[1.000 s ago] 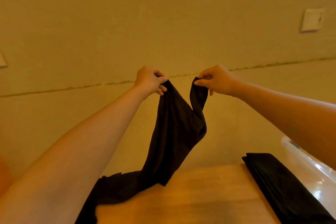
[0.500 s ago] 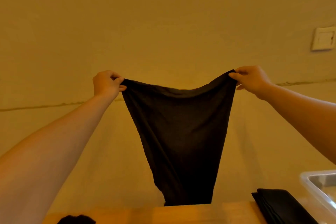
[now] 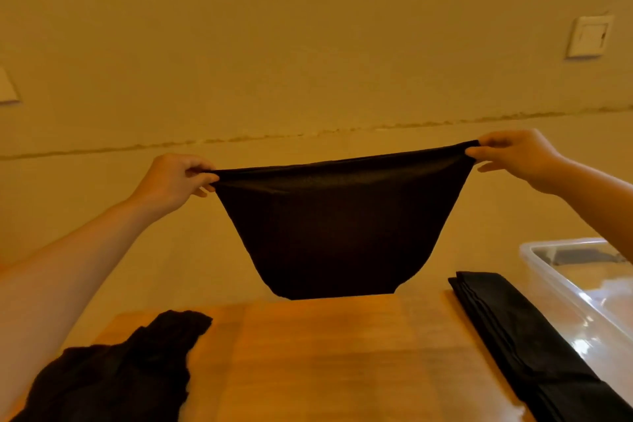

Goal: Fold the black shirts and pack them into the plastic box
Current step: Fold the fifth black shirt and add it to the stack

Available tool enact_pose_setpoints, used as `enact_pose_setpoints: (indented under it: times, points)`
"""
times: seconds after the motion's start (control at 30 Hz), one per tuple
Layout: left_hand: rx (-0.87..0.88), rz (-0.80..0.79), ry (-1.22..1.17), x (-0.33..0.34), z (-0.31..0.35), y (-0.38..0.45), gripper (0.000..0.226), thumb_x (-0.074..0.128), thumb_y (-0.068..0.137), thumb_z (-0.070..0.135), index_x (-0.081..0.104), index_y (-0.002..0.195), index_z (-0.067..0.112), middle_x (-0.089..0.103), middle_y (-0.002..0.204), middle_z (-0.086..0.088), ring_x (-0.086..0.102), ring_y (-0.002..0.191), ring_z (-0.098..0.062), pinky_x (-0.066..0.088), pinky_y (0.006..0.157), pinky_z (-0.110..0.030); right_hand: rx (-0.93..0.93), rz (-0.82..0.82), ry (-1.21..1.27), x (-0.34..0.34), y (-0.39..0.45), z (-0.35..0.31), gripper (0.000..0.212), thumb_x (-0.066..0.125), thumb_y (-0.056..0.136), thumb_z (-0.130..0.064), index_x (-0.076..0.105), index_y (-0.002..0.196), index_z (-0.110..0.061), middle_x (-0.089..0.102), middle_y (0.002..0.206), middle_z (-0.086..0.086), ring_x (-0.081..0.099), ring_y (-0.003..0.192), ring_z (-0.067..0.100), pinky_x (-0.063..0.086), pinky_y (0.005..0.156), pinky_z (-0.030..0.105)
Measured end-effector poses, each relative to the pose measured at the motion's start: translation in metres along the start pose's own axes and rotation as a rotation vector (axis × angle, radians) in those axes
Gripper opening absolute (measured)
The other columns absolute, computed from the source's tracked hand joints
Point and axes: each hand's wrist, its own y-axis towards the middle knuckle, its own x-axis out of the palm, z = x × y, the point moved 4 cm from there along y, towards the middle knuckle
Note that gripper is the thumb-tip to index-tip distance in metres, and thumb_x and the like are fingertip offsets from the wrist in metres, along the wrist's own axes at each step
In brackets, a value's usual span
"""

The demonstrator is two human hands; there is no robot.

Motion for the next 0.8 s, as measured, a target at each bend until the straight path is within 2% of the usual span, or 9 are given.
enact_pose_setpoints:
  times: [0.17,0.27,0.43,0.5,0.6,0.67,0.7,0.73,0.8]
  points:
    - [0.102,-0.009,0.064,-0.013,0.002,-0.078,0.012,0.066,0.088,0.008,0.071,0.095,0.016,0.07,0.084,0.001,0.066,0.068,-0.009,0.054,0.058,-0.018,-0.06,0.047,0.067,-0.008,-0.085,0.004,0.004,0.07,0.083,-0.018,0.07,0.087,-0.02,0.072,0.081,-0.007,0.068,0.068,0.007,0.053,0.073,0.018]
    - [0.145,-0.036,0.086,-0.017,-0.004,-0.132,0.016,0.07,0.084,0.012,0.07,0.088,0.028,0.069,0.081,0.011,0.064,0.064,-0.007,0.053,0.061,-0.019,-0.088,-0.003,0.045,-0.005,-0.144,0.02,0.007,0.069,0.083,-0.015,0.071,0.085,-0.021,0.072,0.074,-0.014,0.068,0.067,0.003,0.048,0.058,0.007]
    - [0.167,-0.231,0.105,0.007,-0.039,-0.228,0.025,0.074,0.076,0.013,0.072,0.079,0.038,0.062,0.101,0.028,0.06,0.076,0.003,0.043,0.071,-0.005,-0.117,-0.214,-0.189,0.017,-0.237,0.068,0.016,0.072,0.08,-0.019,0.074,0.083,-0.034,0.071,0.075,-0.015,0.065,0.07,-0.003,0.046,0.067,0.012]
    - [0.181,-0.321,0.134,0.02,-0.057,-0.261,0.029,0.075,0.076,0.012,0.071,0.087,0.039,0.063,0.105,0.027,0.062,0.086,0.006,0.045,0.078,-0.007,-0.151,-0.321,-0.276,0.026,-0.272,0.078,0.017,0.073,0.076,-0.036,0.07,0.091,-0.044,0.071,0.08,-0.02,0.067,0.075,-0.003,0.051,0.075,0.014]
    - [0.203,-0.391,0.167,0.035,-0.074,-0.301,0.025,0.073,0.077,0.025,0.067,0.093,0.043,0.066,0.101,0.025,0.059,0.101,0.01,0.048,0.089,-0.015,-0.233,-0.388,-0.462,0.035,-0.306,0.101,0.027,0.076,0.078,-0.024,0.07,0.086,-0.049,0.07,0.082,-0.023,0.065,0.08,-0.005,0.049,0.081,0.011]
    - [0.216,-0.396,0.178,0.04,-0.079,-0.323,0.024,0.069,0.078,0.03,0.064,0.094,0.046,0.065,0.104,0.025,0.057,0.105,0.012,0.046,0.091,-0.017,-0.276,-0.404,-0.547,0.04,-0.326,0.104,0.015,0.069,0.082,-0.042,0.063,0.091,-0.053,0.068,0.084,-0.023,0.063,0.083,-0.007,0.048,0.079,0.008]
    - [0.224,-0.391,0.183,0.04,-0.081,-0.332,0.024,0.068,0.078,0.031,0.063,0.094,0.048,0.064,0.105,0.026,0.056,0.105,0.012,0.046,0.091,-0.016,-0.259,-0.43,-0.556,0.04,-0.333,0.108,0.017,0.056,0.083,-0.062,0.062,0.094,-0.051,0.068,0.085,-0.022,0.063,0.082,-0.006,0.048,0.079,0.009]
    - [0.234,-0.387,0.187,0.04,-0.083,-0.341,0.024,0.067,0.078,0.033,0.062,0.095,0.049,0.063,0.105,0.028,0.056,0.105,0.013,0.046,0.09,-0.015,-0.269,-0.436,-0.546,0.039,-0.34,0.113,0.036,0.041,0.08,-0.076,0.061,0.095,-0.05,0.068,0.085,-0.021,0.063,0.081,-0.005,0.049,0.08,0.012]
    - [0.246,-0.378,0.204,0.035,-0.085,-0.358,0.021,0.066,0.079,0.037,0.062,0.096,0.049,0.063,0.104,0.029,0.056,0.104,0.013,0.047,0.088,-0.016,-0.305,-0.438,-0.547,0.04,-0.353,0.123,0.039,0.033,0.078,-0.081,0.057,0.096,-0.056,0.065,0.083,-0.026,0.062,0.083,-0.006,0.049,0.081,0.015]
